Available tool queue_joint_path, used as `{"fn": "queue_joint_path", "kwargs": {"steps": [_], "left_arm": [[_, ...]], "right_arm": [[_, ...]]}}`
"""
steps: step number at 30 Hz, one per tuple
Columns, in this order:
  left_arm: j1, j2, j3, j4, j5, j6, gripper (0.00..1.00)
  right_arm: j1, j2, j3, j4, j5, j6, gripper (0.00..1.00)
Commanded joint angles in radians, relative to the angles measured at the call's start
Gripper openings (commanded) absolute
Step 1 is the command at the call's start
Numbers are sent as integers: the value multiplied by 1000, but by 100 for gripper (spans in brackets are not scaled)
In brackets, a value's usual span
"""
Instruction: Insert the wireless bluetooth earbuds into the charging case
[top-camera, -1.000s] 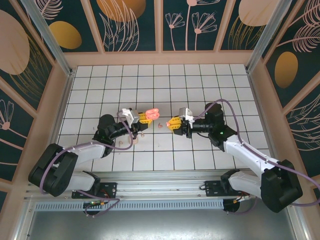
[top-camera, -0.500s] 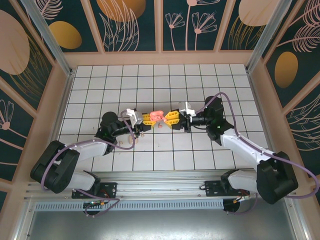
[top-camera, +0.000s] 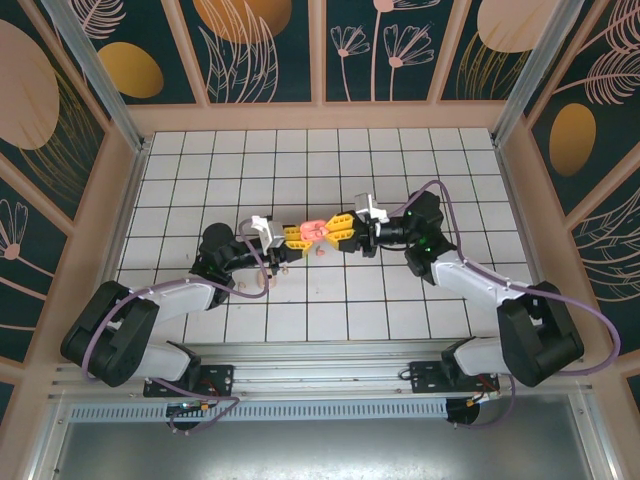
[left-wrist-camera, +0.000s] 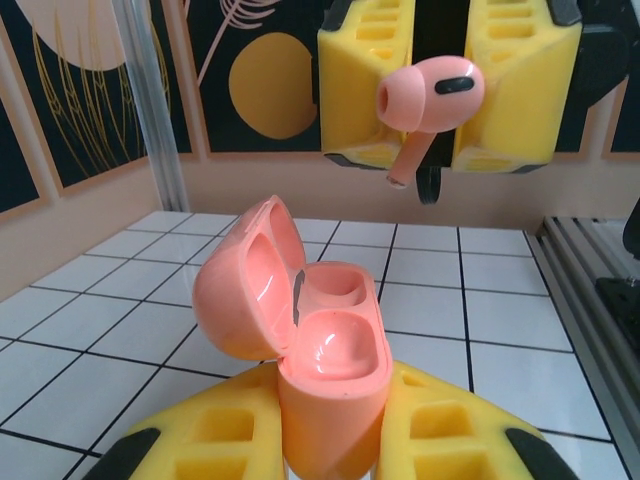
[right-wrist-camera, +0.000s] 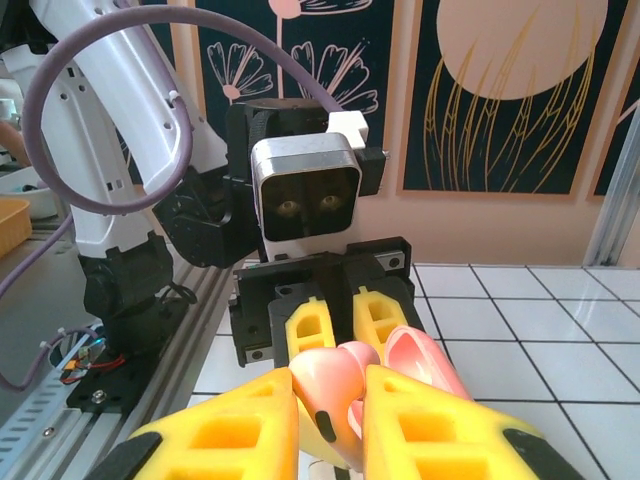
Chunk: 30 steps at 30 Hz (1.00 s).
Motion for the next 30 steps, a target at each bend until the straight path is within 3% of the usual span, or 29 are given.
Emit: {"fn": "queue_joint_path", "kwargs": {"steps": [1,8,18,30], "left_arm": [[-7,-3,11,104,19,-51,9],[-6,8,8,180,5,-106,9],[-6,11,8,170,9,-102,9],[-7,2,3,160,-14,-96,9]], "right_arm": [[2,23,-16,117,3,50,21],[3,34,-27,128,20,49,21],[5,81,-34,292,62,140,21],[34,124,-18,337,69,168,21]]}}
